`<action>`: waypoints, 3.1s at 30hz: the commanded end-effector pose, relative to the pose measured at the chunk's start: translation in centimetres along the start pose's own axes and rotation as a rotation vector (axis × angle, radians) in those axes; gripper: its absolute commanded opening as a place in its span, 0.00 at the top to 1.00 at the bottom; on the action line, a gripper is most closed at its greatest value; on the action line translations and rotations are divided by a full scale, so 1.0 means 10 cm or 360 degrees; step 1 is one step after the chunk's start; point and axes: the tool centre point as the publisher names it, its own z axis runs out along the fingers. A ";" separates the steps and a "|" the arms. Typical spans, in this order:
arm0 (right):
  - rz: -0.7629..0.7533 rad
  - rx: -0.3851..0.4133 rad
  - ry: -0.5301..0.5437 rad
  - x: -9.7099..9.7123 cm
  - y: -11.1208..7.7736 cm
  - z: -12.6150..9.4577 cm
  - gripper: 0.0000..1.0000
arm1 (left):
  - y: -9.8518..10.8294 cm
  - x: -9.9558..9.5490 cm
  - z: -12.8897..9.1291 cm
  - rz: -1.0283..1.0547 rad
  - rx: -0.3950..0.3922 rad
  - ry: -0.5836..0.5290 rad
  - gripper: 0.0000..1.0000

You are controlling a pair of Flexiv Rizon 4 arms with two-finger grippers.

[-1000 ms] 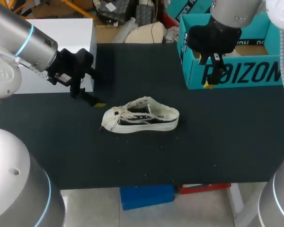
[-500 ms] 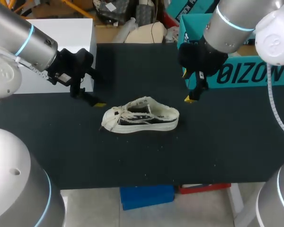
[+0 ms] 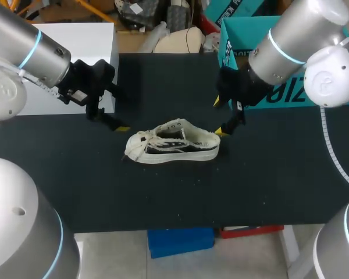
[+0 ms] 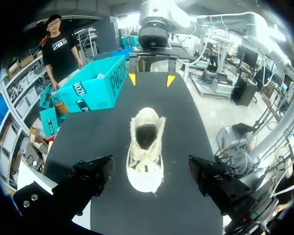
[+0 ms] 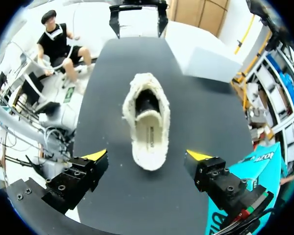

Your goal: Take the shoe out of the shoebox, open the shoe tongue, remove and reinsert the insole, then place the shoe into the shoebox

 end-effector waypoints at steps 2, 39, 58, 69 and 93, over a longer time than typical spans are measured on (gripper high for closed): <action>0.0006 -0.0126 0.0014 -0.05 -0.09 0.15 0.00 | 0.01 0.01 0.01 0.0003 0.0003 -0.0007 0.00; 0.0121 -0.0523 -0.0043 -0.12 -0.37 0.82 0.00 | 0.01 0.01 0.01 0.0003 0.0003 -0.0007 0.00; 0.0135 -0.0635 -0.0025 -0.14 -0.29 1.16 0.00 | 0.01 0.01 0.01 0.0003 0.0003 -0.0007 0.00; 0.0156 -0.0660 -0.0019 -0.09 -0.30 1.25 0.00 | 0.01 0.01 0.01 0.0003 0.0003 -0.0007 0.00; 0.0134 -0.0742 0.0047 -0.12 -0.29 1.43 1.00 | 0.01 0.01 0.01 0.0003 0.0003 -0.0007 0.00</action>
